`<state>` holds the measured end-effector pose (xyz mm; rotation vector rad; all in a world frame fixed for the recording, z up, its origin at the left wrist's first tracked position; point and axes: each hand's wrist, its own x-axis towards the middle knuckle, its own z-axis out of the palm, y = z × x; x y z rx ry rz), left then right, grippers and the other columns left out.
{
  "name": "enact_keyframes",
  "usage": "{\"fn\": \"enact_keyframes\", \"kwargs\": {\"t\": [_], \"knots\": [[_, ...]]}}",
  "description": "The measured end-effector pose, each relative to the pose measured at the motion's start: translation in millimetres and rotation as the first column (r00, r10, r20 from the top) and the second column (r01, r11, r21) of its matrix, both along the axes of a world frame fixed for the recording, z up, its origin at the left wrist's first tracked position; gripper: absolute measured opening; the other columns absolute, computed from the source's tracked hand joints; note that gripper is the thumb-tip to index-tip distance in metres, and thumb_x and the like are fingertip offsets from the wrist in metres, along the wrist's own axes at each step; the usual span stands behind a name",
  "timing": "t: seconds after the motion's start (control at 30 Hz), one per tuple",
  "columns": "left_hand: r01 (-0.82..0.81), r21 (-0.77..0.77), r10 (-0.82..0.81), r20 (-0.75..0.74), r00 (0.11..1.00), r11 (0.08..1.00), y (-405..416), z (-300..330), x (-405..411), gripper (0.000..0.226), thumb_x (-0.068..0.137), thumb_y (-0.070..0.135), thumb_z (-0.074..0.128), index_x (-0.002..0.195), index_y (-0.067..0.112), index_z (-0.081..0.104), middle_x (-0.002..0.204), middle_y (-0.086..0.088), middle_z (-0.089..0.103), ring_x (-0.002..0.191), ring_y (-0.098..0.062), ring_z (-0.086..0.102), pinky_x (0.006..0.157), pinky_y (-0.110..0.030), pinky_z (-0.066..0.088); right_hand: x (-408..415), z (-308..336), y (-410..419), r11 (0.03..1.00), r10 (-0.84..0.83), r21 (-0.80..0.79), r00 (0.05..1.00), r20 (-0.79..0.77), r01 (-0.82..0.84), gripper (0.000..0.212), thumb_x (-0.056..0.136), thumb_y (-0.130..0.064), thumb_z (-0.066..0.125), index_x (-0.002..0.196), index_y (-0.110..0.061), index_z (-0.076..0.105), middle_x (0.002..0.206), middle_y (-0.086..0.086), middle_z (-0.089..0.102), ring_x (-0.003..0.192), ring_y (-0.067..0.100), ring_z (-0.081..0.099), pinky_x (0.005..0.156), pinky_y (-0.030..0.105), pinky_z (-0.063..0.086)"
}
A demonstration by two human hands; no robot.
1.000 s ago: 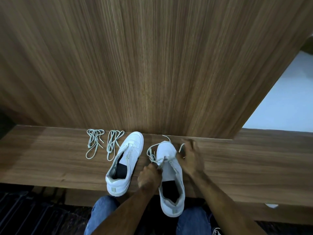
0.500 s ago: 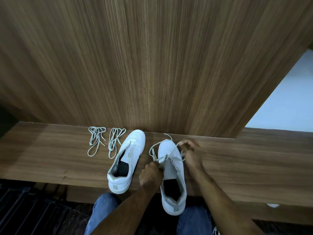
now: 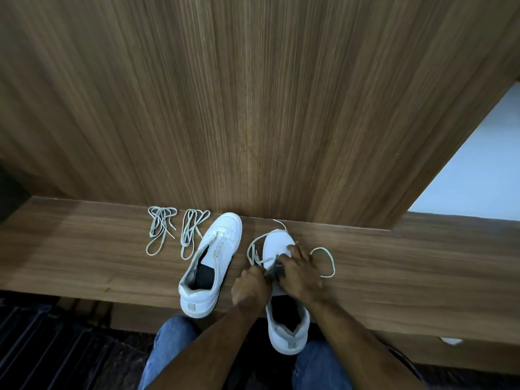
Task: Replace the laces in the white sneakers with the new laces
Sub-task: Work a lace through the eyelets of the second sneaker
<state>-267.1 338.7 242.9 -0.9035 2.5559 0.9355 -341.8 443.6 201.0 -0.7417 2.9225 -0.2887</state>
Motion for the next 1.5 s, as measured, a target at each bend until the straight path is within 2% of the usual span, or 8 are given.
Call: {"fn": "enact_keyframes", "kwargs": {"t": [0.17, 0.3, 0.47, 0.6, 0.77, 1.1, 1.3, 1.5], "knots": [[-0.003, 0.012, 0.002, 0.011, 1.0, 1.0, -2, 0, -1, 0.039, 0.089, 0.04, 0.054, 0.122, 0.02, 0.058, 0.128, -0.01, 0.058, 0.121, -0.032, 0.054, 0.098, -0.038, 0.043, -11, -6, -1, 0.898, -0.126, -0.406, 0.983, 0.133, 0.17, 0.013, 0.085, -0.013, 0.058, 0.083, -0.017, 0.07, 0.101, -0.002, 0.054, 0.1, 0.021, 0.055, 0.09, 0.034, 0.044], [-0.011, 0.015, 0.011, 0.01, 1.0, 1.0, -3, -3, -3, 0.04, 0.09, 0.039, 0.055, 0.123, 0.017, 0.057, 0.13, -0.01, 0.057, 0.122, -0.031, 0.053, 0.099, -0.038, 0.042, -26, 29, 14, 0.547, -0.264, -0.72, 0.904, 0.337, 0.427, 0.024, 0.084, -0.003, 0.06, 0.068, -0.02, 0.065, 0.086, 0.003, 0.057, 0.083, 0.015, 0.052, 0.079, 0.027, 0.042], [-0.016, -0.003, 0.016, 0.004, 1.0, 1.0, -1, -3, -3, 0.041, 0.091, 0.038, 0.053, 0.123, 0.012, 0.055, 0.132, -0.011, 0.055, 0.124, -0.032, 0.052, 0.099, -0.037, 0.041, -41, 69, 28, 0.138, -0.328, -0.891, 0.869, 0.371, 0.432, 0.017, 0.09, -0.003, 0.055, 0.075, -0.012, 0.06, 0.071, 0.002, 0.055, 0.056, -0.003, 0.049, 0.053, 0.016, 0.043], [-0.009, -0.001, 0.009, 0.011, 1.0, 1.0, -1, -4, -3, 0.042, 0.092, 0.038, 0.052, 0.124, 0.011, 0.053, 0.133, -0.012, 0.053, 0.125, -0.032, 0.05, 0.1, -0.036, 0.04, -52, 41, 27, 0.49, -0.284, -0.718, 0.869, 0.405, 0.495, 0.025, 0.087, -0.009, 0.063, 0.068, -0.026, 0.065, 0.072, -0.005, 0.066, 0.072, 0.011, 0.059, 0.072, 0.03, 0.049], [0.014, -0.023, -0.013, 0.019, 1.0, 1.0, -1, -2, -3, 0.039, 0.094, 0.037, 0.05, 0.122, 0.01, 0.052, 0.134, -0.011, 0.052, 0.126, -0.031, 0.049, 0.1, -0.036, 0.039, -30, 1, 18, 0.942, -0.166, -0.241, 0.948, 0.27, 0.234, 0.016, 0.085, -0.02, 0.057, 0.077, -0.02, 0.072, 0.085, 0.002, 0.071, 0.084, 0.023, 0.067, 0.072, 0.03, 0.052], [0.007, -0.017, -0.007, 0.014, 1.0, 1.0, -2, -3, -4, 0.038, 0.091, 0.037, 0.053, 0.121, 0.013, 0.056, 0.131, -0.011, 0.056, 0.122, -0.031, 0.053, 0.098, -0.037, 0.043, -28, -4, 13, 0.976, -0.212, 0.005, 0.952, 0.219, 0.216, 0.024, 0.086, -0.027, 0.048, 0.102, -0.019, 0.064, 0.111, 0.001, 0.068, 0.108, 0.025, 0.061, 0.084, 0.03, 0.044], [0.01, -0.02, -0.01, 0.006, 1.0, 1.0, -2, -1, -5, 0.038, 0.092, 0.036, 0.053, 0.12, 0.011, 0.057, 0.13, -0.011, 0.057, 0.121, -0.032, 0.054, 0.097, -0.036, 0.043, -50, 23, 18, 0.71, -0.355, -0.461, 0.837, 0.418, 0.531, 0.027, 0.089, -0.015, 0.051, 0.063, -0.019, 0.056, 0.075, 0.003, 0.063, 0.073, 0.021, 0.059, 0.073, 0.034, 0.048], [0.028, -0.025, -0.027, 0.019, 0.999, 0.999, 0, -2, -2, 0.042, 0.094, 0.04, 0.05, 0.124, 0.011, 0.05, 0.134, -0.011, 0.052, 0.126, -0.031, 0.049, 0.101, -0.036, 0.039, -46, 15, 26, 0.847, -0.293, -0.356, 0.905, 0.307, 0.395, 0.027, 0.079, -0.015, 0.061, 0.058, -0.031, 0.067, 0.077, -0.005, 0.074, 0.076, 0.016, 0.067, 0.072, 0.031, 0.054]]}}
